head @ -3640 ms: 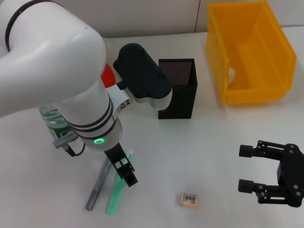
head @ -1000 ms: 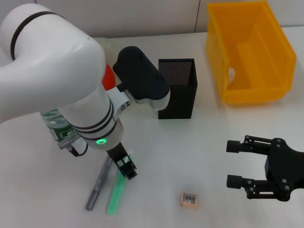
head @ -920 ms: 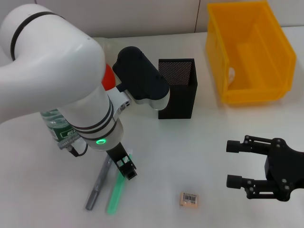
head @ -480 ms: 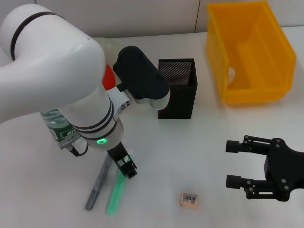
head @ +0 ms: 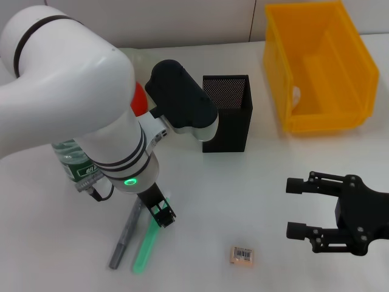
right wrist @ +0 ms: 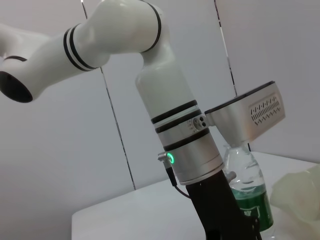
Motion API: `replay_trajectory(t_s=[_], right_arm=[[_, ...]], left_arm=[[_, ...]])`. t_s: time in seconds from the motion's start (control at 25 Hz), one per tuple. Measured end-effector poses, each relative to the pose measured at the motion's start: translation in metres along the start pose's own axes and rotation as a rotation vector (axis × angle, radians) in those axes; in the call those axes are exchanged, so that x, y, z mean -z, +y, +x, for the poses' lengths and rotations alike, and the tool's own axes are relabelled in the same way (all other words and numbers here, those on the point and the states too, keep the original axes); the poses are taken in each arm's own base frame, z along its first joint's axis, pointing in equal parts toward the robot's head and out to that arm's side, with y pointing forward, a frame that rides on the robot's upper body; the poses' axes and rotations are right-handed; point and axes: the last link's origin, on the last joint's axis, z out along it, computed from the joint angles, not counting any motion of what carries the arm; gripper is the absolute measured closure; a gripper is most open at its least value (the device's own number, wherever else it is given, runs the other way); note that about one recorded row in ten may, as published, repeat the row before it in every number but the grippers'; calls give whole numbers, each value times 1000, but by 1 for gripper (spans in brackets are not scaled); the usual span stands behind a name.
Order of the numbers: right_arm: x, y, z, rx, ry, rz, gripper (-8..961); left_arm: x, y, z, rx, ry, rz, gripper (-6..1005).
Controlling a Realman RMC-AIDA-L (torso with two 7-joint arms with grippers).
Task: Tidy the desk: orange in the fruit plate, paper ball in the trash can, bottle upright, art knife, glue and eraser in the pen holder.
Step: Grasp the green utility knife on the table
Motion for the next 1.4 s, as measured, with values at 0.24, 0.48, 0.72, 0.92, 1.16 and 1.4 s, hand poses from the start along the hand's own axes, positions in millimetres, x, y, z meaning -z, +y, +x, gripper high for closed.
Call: replay_trajectory(t_s=[0.24, 0.48, 0.72, 0.92, 1.16, 1.4], right_arm=[[-1, -1, -1, 3, 0, -2, 189], [-2, -2, -2, 7, -1, -6, 189], [-3, -3, -3, 10, -1, -9, 189], [-5, -4, -4, 11, -4, -15, 189], [-7, -4, -4, 5, -8, -19, 189], [-7, -4, -4, 6, -8, -19, 189]], left_arm=[[0, 0, 0, 0, 0, 0, 604], [0, 0, 0, -3, -1, 3, 645], [0, 0, -1, -3, -6, 5, 717], [-1, 0, -2, -2, -12, 2, 743], [-3, 3, -3, -17, -22, 3, 786], [-1, 5, -2, -24, -19, 1, 824]])
